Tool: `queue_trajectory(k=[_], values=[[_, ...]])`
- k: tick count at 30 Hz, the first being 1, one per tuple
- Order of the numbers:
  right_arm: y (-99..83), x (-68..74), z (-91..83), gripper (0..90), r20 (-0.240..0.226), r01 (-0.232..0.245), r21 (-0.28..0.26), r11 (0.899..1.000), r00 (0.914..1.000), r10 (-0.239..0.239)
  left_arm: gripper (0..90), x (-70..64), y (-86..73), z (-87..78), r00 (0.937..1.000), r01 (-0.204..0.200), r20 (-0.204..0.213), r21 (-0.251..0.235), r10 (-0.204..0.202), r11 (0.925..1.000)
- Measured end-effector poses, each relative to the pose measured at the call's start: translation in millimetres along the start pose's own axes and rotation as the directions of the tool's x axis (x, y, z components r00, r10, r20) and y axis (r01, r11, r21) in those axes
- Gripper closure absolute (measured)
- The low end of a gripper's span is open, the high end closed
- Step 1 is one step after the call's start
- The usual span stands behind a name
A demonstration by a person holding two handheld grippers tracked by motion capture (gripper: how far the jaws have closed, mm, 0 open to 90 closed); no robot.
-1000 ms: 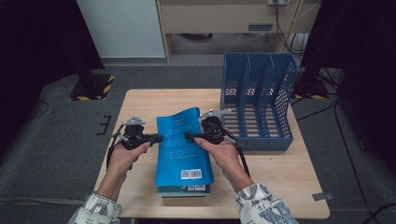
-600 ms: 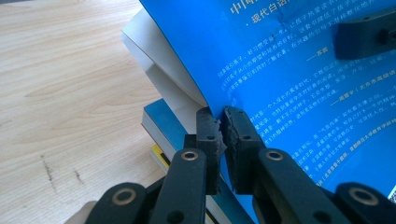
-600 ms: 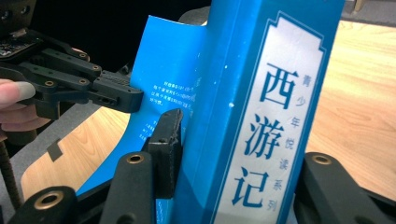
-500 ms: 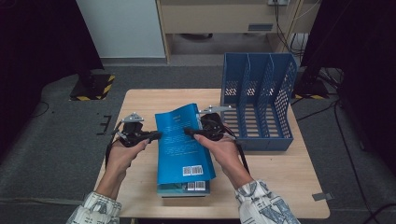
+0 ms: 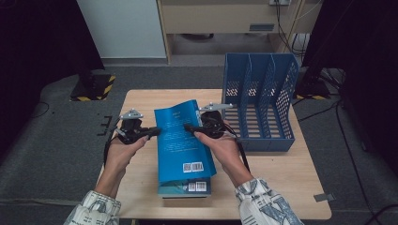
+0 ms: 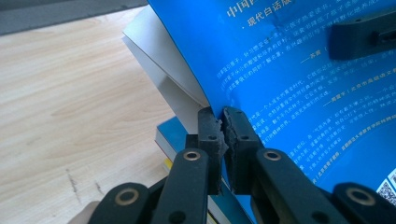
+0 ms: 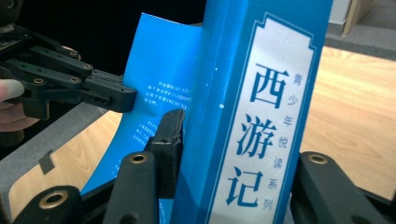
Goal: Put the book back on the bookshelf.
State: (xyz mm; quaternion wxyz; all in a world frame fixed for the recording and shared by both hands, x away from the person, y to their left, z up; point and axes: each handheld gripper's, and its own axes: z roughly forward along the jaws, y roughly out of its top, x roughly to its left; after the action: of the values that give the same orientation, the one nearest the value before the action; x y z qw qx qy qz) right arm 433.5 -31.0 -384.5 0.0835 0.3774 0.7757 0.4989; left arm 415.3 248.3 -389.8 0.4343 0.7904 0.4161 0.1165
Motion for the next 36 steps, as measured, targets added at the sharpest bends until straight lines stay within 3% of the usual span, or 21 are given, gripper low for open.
queue_trajectory(k=[19,25,36], values=[[27.5,0.5,8.0,58.3,0.067,0.069,-0.090,0.994,0.9958,-0.063,87.2,10.2,36.1,-8.3,0.9969,-0.044,-0.067,-0.040,0.041,0.9982],[25.6,-2.2,10.6,57.9,0.073,0.078,-0.096,0.992,0.9948,-0.071,87.4,7.3,34.1,-9.4,0.9962,-0.058,-0.068,-0.053,0.054,0.9969],[16.5,4.0,-2.9,56.3,0.067,0.111,-0.074,0.991,0.9921,-0.106,87.9,-7.7,29.9,-15.2,0.9923,-0.102,-0.075,-0.048,0.098,0.9936]])
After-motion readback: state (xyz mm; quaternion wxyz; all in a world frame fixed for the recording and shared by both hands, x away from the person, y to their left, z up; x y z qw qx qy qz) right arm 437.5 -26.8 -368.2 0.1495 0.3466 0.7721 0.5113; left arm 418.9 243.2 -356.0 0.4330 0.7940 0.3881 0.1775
